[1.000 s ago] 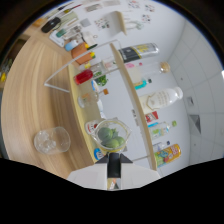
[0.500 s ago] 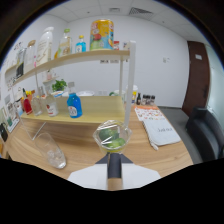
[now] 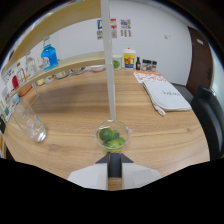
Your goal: Make me a cup of Mojito.
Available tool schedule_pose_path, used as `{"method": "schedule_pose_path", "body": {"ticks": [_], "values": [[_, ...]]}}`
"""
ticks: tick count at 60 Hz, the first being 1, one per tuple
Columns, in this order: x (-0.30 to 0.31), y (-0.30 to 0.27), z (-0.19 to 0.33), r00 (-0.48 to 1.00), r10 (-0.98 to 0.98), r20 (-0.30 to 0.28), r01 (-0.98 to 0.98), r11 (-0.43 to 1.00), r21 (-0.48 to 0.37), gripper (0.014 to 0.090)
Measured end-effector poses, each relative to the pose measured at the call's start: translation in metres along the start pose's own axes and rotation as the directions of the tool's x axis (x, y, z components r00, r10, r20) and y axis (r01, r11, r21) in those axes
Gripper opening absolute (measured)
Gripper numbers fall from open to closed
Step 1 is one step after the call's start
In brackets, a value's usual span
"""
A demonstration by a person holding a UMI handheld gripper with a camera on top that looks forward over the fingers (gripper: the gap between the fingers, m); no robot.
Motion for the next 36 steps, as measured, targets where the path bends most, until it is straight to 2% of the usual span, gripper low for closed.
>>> {"method": "schedule_pose_path", "body": {"ticks": [8,9,11,14,15,16,19,29,36], "values": [[0.001,0.002,-0.001,0.998,-0.055,0.000,0.055,0.998,-0.003,0.0184],[0.002,0.003,0.000,0.998,-0.060,0.000,0.060,0.998,-0.004,0.0215],[0.004,0.002,-0.001,0.998,-0.061,-0.018,0.061,0.998,-0.008,0.0360],[0.007,0.000,-0.002,0.997,-0.062,-0.038,0.062,0.998,0.000,0.0509],[0.006,-0.001,-0.003,0.997,-0.064,-0.038,0.064,0.998,0.003,0.0607],[0.007,-0.001,-0.005,0.997,-0.066,-0.038,0.067,0.998,0.005,0.0743],[0.007,-0.004,-0.011,0.996,-0.074,-0.050,0.075,0.997,0.014,0.0851],[-0.008,-0.046,-0.050,0.994,-0.071,-0.087,0.081,0.989,0.122,0.0862],[-0.045,-0.081,-0.086,0.996,-0.055,-0.072,0.070,0.972,0.225,0.0860]]}}
